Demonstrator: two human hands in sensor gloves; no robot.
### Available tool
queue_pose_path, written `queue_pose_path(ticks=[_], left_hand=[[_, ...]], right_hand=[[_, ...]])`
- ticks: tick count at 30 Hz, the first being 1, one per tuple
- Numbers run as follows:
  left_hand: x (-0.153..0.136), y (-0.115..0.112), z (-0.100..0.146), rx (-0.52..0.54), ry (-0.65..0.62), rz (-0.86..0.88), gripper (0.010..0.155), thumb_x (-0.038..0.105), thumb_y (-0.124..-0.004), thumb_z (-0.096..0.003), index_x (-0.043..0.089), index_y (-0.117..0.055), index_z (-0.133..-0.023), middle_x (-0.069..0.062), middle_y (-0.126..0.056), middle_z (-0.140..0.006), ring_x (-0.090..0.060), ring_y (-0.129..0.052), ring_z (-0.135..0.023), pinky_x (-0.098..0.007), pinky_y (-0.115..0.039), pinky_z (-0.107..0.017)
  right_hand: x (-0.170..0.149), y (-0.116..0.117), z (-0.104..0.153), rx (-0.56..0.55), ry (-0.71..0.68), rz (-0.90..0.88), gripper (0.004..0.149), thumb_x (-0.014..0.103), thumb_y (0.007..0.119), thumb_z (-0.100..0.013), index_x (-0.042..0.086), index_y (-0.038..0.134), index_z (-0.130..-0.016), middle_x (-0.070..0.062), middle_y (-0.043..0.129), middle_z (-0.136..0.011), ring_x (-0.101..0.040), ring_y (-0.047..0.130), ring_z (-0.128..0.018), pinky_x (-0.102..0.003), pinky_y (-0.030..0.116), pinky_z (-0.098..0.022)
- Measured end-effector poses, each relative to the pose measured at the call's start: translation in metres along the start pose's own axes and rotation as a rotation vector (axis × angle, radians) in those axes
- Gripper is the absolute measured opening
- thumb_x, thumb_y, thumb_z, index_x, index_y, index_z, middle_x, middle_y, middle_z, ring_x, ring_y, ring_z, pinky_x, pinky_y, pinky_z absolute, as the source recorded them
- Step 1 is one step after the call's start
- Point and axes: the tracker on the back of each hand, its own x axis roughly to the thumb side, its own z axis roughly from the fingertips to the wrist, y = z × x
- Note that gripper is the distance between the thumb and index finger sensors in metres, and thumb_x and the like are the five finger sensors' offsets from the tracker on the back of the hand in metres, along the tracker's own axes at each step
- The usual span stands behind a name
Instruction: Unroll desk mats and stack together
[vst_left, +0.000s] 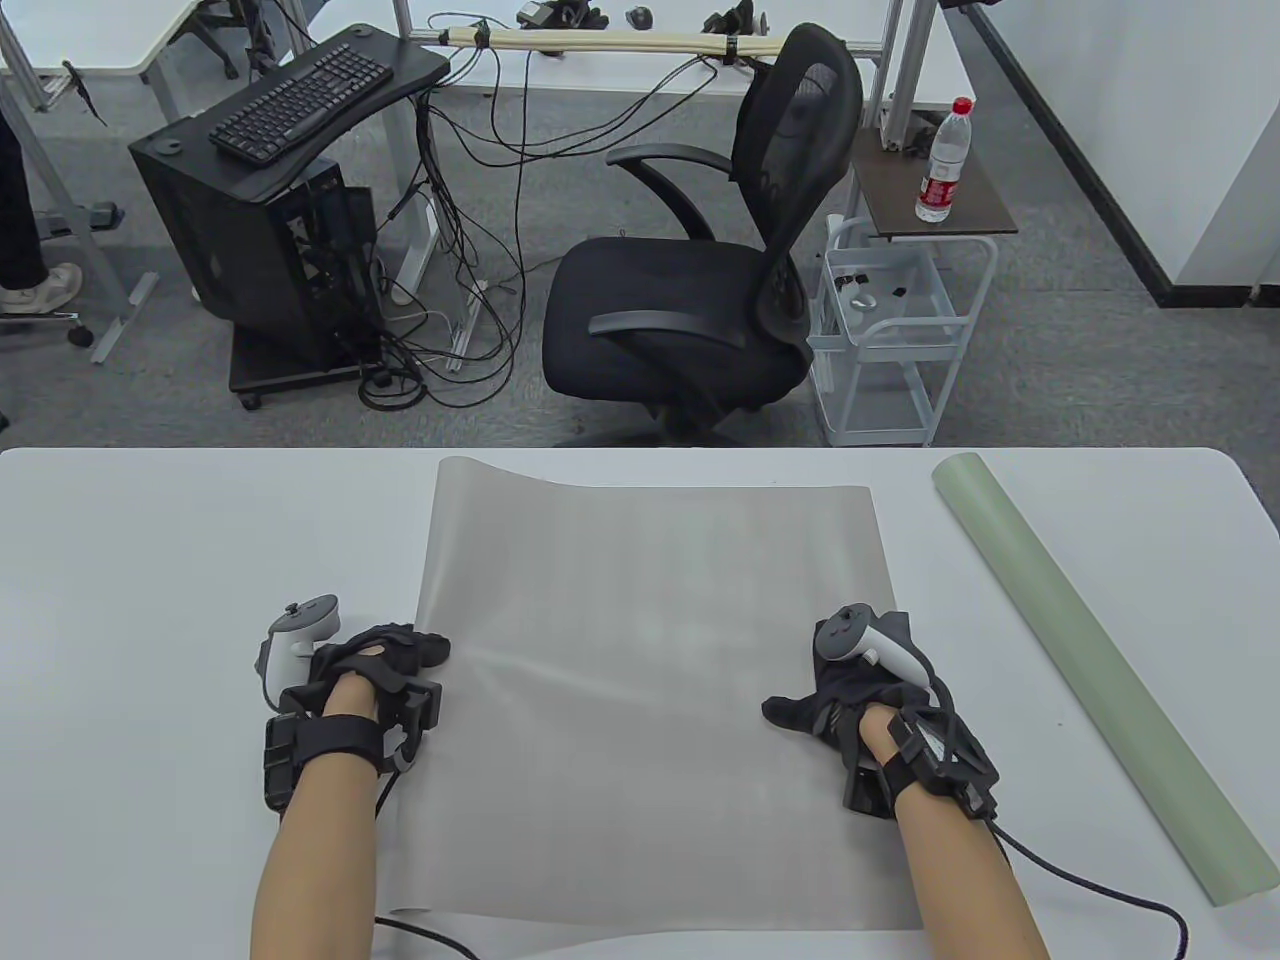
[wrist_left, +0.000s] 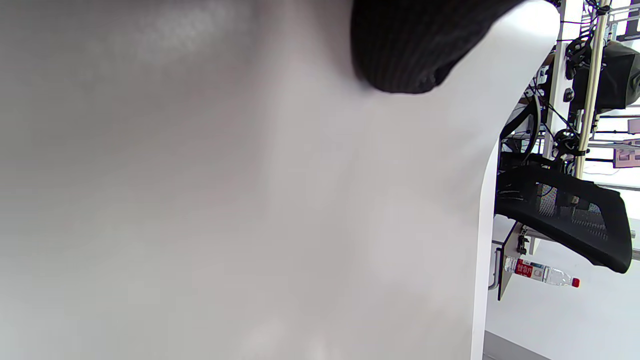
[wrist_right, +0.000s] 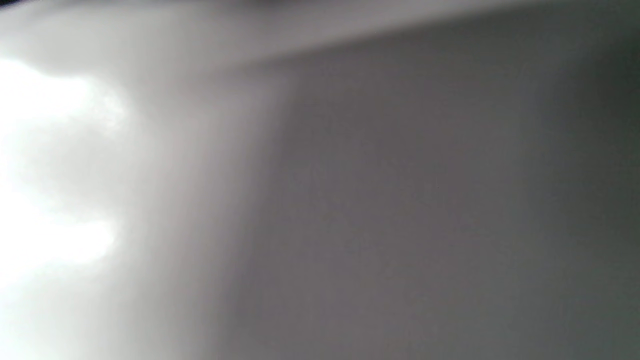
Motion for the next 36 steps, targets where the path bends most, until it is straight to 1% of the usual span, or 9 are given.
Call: queue_pose_path(ticks=[3,12,16,18,21,27,30,33,36], left_hand=[[0.000,0.003,0.001,-0.003,-0.003,0.001,0.067,0.029,-0.082,-0.0441,0.017,-0.042,-0.096,-0.003,-0.081,-0.088,-0.022,-0.102,-0.062,-0.042,-0.089,-0.048],[-0.002,0.021,0.004,0.054,0.017,0.001,0.066,0.033,-0.087,-0.0440,0.020,-0.047,-0.095,-0.006,-0.072,-0.090,-0.019,-0.099,-0.058,-0.040,-0.089,-0.047],[-0.002,0.024,0.005,0.055,0.026,-0.003,0.065,0.034,-0.089,-0.0433,0.023,-0.050,-0.094,-0.004,-0.074,-0.090,-0.017,-0.100,-0.056,-0.038,-0.090,-0.046],[0.000,0.026,0.005,0.060,0.026,-0.006,0.065,0.033,-0.089,-0.0429,0.023,-0.050,-0.093,-0.004,-0.077,-0.092,-0.017,-0.101,-0.057,-0.038,-0.090,-0.046],[0.000,0.031,0.007,0.086,0.022,-0.018,0.066,0.033,-0.090,-0.0418,0.021,-0.050,-0.094,0.002,-0.086,-0.084,-0.018,-0.102,-0.058,-0.039,-0.090,-0.046],[-0.001,0.043,0.013,0.114,0.007,0.006,0.070,0.032,-0.089,-0.0423,0.020,-0.046,-0.096,-0.001,-0.080,-0.087,-0.022,-0.100,-0.062,-0.041,-0.089,-0.049],[-0.002,0.050,0.016,0.141,-0.001,0.014,0.066,0.030,-0.089,-0.0424,0.021,-0.050,-0.095,-0.002,-0.078,-0.087,-0.021,-0.102,-0.060,-0.040,-0.090,-0.047],[-0.001,0.050,0.017,0.128,-0.003,-0.001,0.062,0.030,-0.090,-0.0421,0.025,-0.054,-0.092,0.001,-0.078,-0.085,-0.020,-0.101,-0.060,-0.040,-0.090,-0.047],[0.007,0.045,0.018,0.176,0.004,-0.101,0.055,0.030,-0.090,-0.0413,0.030,-0.059,-0.086,0.003,-0.078,-0.084,-0.019,-0.101,-0.059,-0.038,-0.091,-0.045]], right_hand=[[0.000,0.000,0.000,0.000,0.000,0.000,0.105,0.080,0.059,-0.028,0.040,-0.025,-0.078,0.006,-0.043,-0.081,-0.029,-0.041,-0.072,-0.057,-0.018,-0.049],[0.000,0.000,0.000,-0.002,-0.001,0.000,0.105,0.080,0.059,-0.028,0.040,-0.025,-0.078,0.005,-0.043,-0.081,-0.029,-0.041,-0.072,-0.057,-0.019,-0.049],[0.000,0.000,0.000,-0.001,-0.001,0.000,0.105,0.080,0.059,-0.028,0.040,-0.025,-0.078,0.005,-0.043,-0.081,-0.029,-0.041,-0.072,-0.057,-0.019,-0.049],[0.000,0.000,0.000,-0.002,-0.001,0.000,0.105,0.080,0.059,-0.028,0.040,-0.025,-0.078,0.005,-0.043,-0.081,-0.030,-0.041,-0.072,-0.057,-0.018,-0.049],[0.000,0.000,0.000,-0.002,-0.002,0.000,0.105,0.080,0.059,-0.028,0.040,-0.025,-0.078,0.005,-0.043,-0.081,-0.030,-0.041,-0.072,-0.057,-0.018,-0.049],[0.000,0.000,0.000,-0.003,-0.002,0.001,0.105,0.080,0.059,-0.028,0.040,-0.025,-0.078,0.005,-0.043,-0.081,-0.030,-0.040,-0.072,-0.057,-0.018,-0.049],[0.000,0.000,0.000,-0.004,-0.002,0.001,0.105,0.080,0.059,-0.028,0.040,-0.025,-0.078,0.005,-0.043,-0.081,-0.030,-0.040,-0.072,-0.057,-0.018,-0.049],[0.000,0.000,0.000,-0.005,-0.002,0.002,0.105,0.080,0.058,-0.028,0.040,-0.025,-0.078,0.005,-0.042,-0.081,-0.030,-0.040,-0.072,-0.057,-0.018,-0.049],[0.001,0.000,0.000,-0.004,-0.001,0.002,0.105,0.080,0.058,-0.028,0.040,-0.025,-0.078,0.005,-0.043,-0.081,-0.030,-0.040,-0.072,-0.058,-0.018,-0.049]])
